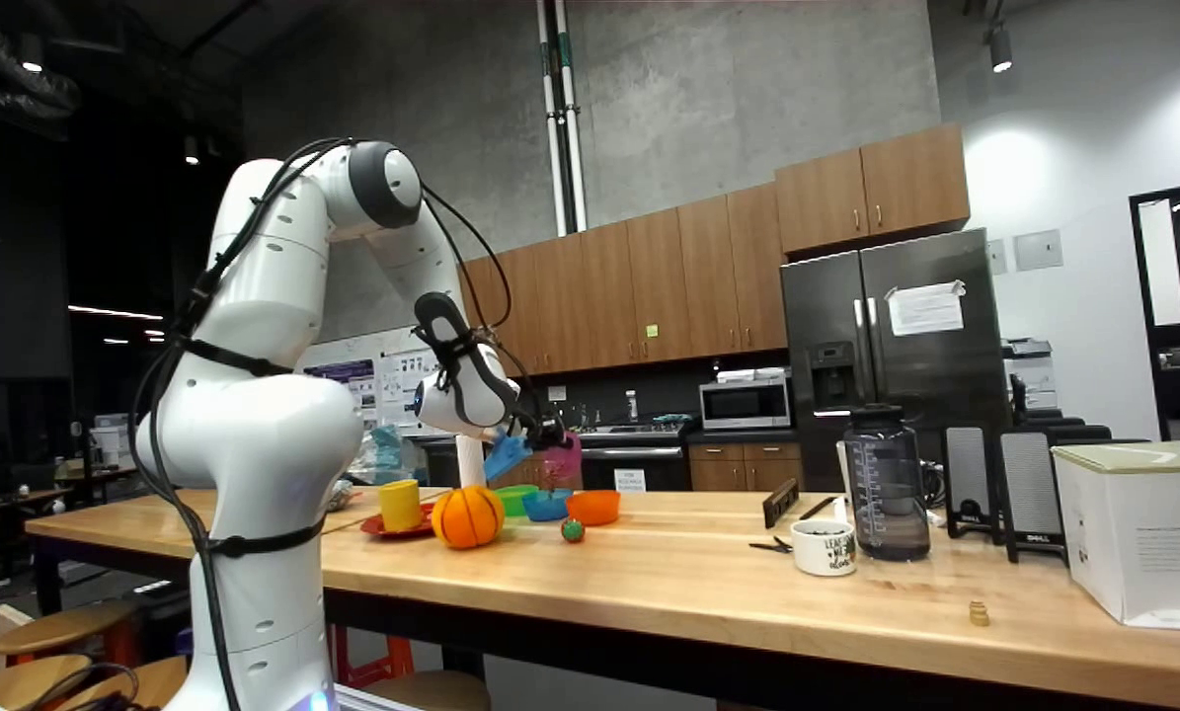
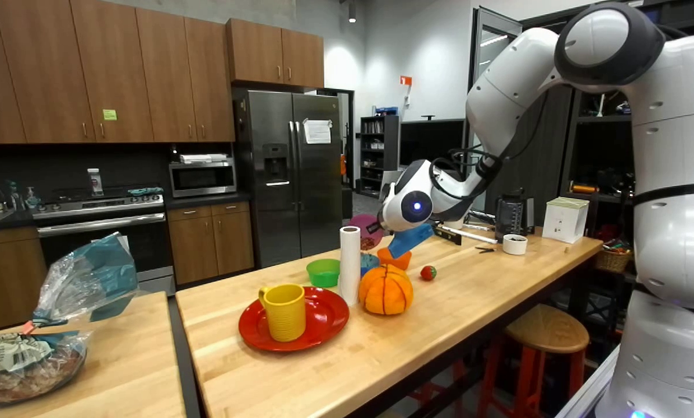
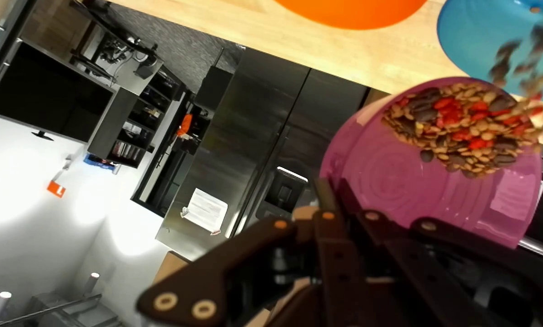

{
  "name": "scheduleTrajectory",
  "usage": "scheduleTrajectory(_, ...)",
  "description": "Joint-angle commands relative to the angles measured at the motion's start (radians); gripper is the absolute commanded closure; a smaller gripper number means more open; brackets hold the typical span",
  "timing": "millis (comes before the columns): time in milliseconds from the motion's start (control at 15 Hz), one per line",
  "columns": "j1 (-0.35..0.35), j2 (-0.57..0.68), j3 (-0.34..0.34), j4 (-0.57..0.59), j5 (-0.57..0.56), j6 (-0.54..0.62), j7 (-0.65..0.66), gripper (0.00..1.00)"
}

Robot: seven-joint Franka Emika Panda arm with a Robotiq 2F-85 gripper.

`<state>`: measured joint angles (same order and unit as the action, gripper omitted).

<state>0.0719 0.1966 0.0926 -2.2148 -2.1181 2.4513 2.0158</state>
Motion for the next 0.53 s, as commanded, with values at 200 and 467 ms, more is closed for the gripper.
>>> scheduleTrajectory(200, -0.007, -0.017, 0.024, -0.027, -0.075, -0.058, 0.063, 0.99)
scheduleTrajectory(467, -0.016, -0.019, 0.025, -0.023, -0.056, -0.017, 0.027, 0.99)
